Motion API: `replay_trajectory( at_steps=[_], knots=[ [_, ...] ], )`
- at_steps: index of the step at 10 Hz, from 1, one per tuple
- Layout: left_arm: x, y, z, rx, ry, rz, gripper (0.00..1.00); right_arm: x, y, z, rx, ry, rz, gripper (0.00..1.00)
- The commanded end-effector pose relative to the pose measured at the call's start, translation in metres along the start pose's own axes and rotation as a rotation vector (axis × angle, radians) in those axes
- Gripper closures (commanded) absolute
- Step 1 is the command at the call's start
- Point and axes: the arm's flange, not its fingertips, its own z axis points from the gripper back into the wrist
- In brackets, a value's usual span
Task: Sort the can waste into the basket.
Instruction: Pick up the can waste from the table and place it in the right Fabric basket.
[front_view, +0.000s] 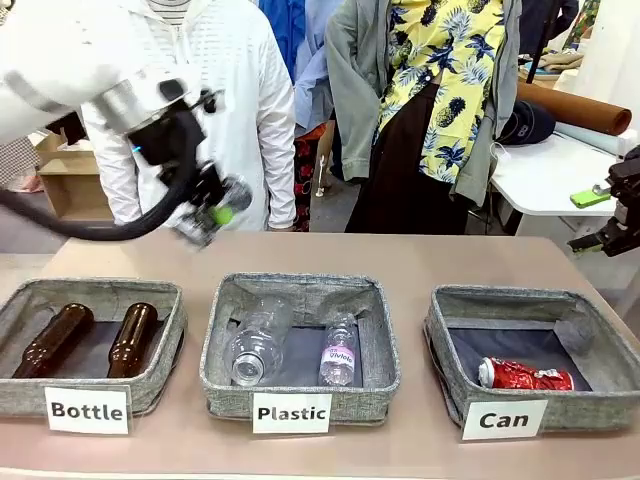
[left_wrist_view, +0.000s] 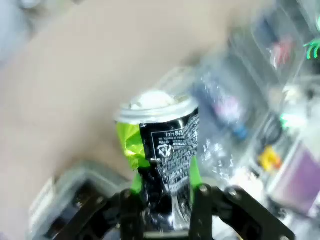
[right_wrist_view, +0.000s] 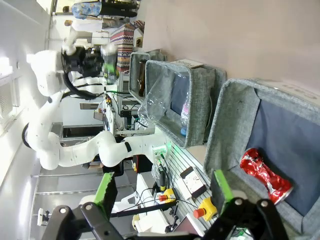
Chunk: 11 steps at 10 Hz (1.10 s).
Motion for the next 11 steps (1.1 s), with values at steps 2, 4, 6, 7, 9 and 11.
replay_trajectory(
  at_steps=[2, 4, 6, 7, 9, 11],
  knots=[
    [-0.077, 0.025, 0.007, -0.312, 0.455, -0.652, 1.0, -0.001, 0.0, 0.002, -0.004, 0.004, 0.022, 0.0],
    [-0.038, 0.005, -0.001, -0.097, 0.081, -0.121, 1.0, -0.001, 0.0, 0.002, -0.004, 0.004, 0.022, 0.0],
    [-0.038, 0.005, -0.001, -0.097, 0.081, -0.121, 1.0, -0.001, 0.0, 0.002, -0.004, 0.004, 0.022, 0.0],
    [-0.051, 0.01, 0.001, -0.129, 0.106, -0.169, 0.63, 0.0, 0.0, 0.0, 0.0, 0.0, 0.0, 0.0],
    [0.025, -0.069, -0.021, -0.012, -0.082, -0.314, 0.63, -0.02, 0.027, 0.009, -0.244, 0.112, -0.012, 0.0],
    [0.098, -0.179, -0.051, 0.02, -0.135, -0.589, 0.63, -0.058, 0.027, 0.053, -0.341, 0.092, -0.042, 0.0]
  ],
)
